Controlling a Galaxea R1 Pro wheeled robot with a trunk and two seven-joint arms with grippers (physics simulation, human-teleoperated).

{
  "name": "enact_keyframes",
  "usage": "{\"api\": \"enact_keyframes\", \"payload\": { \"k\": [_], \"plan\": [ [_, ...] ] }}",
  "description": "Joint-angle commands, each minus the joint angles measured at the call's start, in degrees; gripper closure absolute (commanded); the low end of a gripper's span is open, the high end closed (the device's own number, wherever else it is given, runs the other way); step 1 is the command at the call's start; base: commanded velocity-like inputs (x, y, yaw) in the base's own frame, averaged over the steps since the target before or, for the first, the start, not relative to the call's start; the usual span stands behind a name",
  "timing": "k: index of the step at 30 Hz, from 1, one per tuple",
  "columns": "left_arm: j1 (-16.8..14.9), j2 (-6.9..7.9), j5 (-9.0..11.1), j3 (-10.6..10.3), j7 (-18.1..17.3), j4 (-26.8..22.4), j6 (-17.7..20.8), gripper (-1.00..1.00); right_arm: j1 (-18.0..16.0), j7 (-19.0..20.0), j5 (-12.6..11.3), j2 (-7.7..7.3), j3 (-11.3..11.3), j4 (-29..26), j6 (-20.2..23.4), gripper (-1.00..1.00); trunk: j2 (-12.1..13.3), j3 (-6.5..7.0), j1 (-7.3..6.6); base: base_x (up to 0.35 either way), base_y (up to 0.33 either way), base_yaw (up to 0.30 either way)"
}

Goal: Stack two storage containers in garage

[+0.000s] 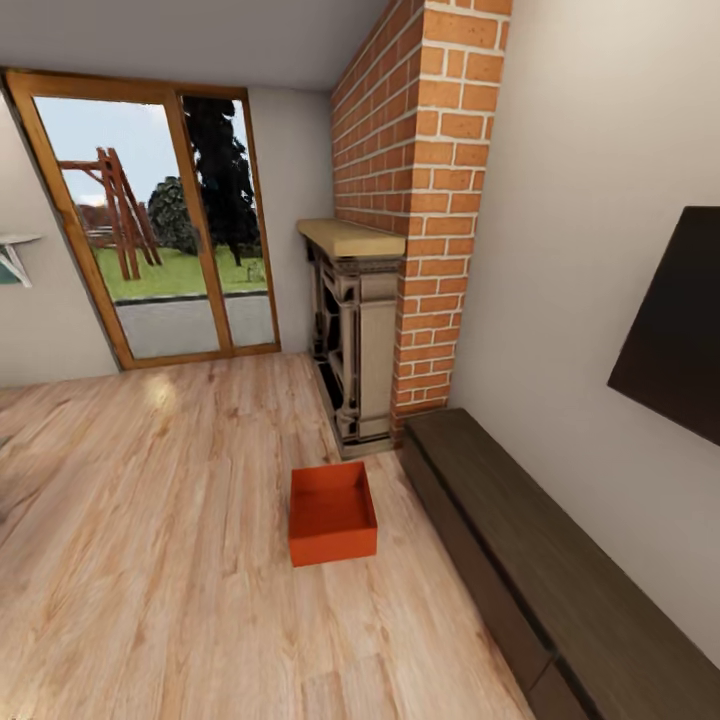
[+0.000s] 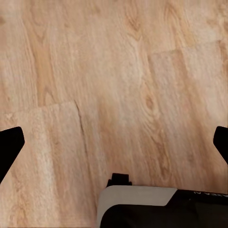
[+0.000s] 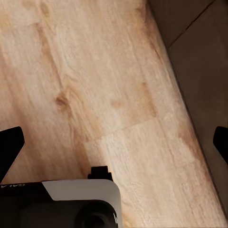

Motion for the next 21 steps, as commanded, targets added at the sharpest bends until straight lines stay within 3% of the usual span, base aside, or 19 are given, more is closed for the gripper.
{"api": "enact_keyframes", "payload": {
  "k": [1, 13, 21],
  "plan": [
    [-0.05, -0.04, 0.11, 0.16, -0.01, 0.06, -0.2, -1.0, -0.03, -0.07, 0.07, 0.0, -0.12, 0.03, -0.2, -1.0, -0.08, -0.1, 0.05, 0.328, 0.0, 0.249],
    [-0.03, -0.04, 0.11, 0.16, -0.01, 0.06, -0.2, -1.0, -0.03, -0.07, 0.07, 0.0, -0.12, 0.03, -0.2, -1.0, -0.08, -0.1, 0.05, 0.328, -0.001, 0.246],
    [-0.03, -0.05, 0.11, 0.16, -0.01, 0.06, -0.2, -1.0, -0.03, -0.07, 0.07, 0.0, -0.12, 0.03, -0.2, -1.0, -0.08, -0.1, 0.05, 0.328, -0.096, 0.045]
  ]
}}
